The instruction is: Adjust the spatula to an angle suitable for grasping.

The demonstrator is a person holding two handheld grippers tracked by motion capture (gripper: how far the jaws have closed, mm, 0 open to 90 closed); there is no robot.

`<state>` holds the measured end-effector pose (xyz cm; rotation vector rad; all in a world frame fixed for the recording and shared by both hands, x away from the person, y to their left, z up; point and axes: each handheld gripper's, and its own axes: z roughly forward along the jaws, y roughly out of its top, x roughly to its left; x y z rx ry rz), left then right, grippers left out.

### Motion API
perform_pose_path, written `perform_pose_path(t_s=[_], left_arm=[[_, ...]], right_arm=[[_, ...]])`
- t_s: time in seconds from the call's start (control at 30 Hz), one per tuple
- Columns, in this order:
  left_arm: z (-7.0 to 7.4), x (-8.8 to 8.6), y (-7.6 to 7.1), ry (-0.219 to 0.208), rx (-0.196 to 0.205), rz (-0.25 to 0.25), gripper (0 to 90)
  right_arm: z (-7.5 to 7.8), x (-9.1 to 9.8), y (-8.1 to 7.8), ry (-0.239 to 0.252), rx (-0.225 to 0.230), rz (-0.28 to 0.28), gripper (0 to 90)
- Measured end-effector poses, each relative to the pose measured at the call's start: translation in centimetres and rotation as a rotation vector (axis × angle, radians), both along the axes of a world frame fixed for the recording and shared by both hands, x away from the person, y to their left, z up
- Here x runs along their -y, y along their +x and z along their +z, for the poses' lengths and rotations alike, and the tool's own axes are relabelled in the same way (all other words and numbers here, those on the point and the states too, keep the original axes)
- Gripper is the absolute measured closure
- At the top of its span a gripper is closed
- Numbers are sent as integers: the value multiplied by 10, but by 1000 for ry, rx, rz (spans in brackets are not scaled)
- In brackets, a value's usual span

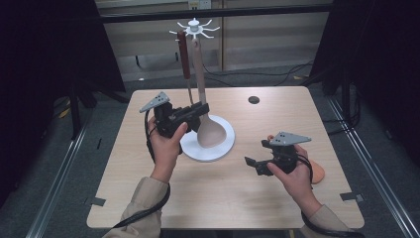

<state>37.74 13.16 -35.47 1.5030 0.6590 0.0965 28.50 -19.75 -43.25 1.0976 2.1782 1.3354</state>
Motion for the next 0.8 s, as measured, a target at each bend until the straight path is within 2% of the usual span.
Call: perform_pose_path(t_s=[0.1, 0.27, 0.47, 0.6, 0.8], left_arm=[[0, 1, -1, -9, -1, -18, 746], [5, 9, -5, 17, 20, -64, 775], [4, 16, -6, -3, 18, -94, 783], [4, 16, -6, -6, 15, -93, 783], [-1, 9, -2, -17, 4, -40, 761]], right_arm=[[0, 0, 0, -1, 2, 3, 122], [0, -2, 0, -4, -2, 4, 122], [0, -2, -1, -4, -2, 7, 123], [0, -1, -1, -3, 2, 8, 123], [0, -1, -1, -1, 0, 8, 124]])
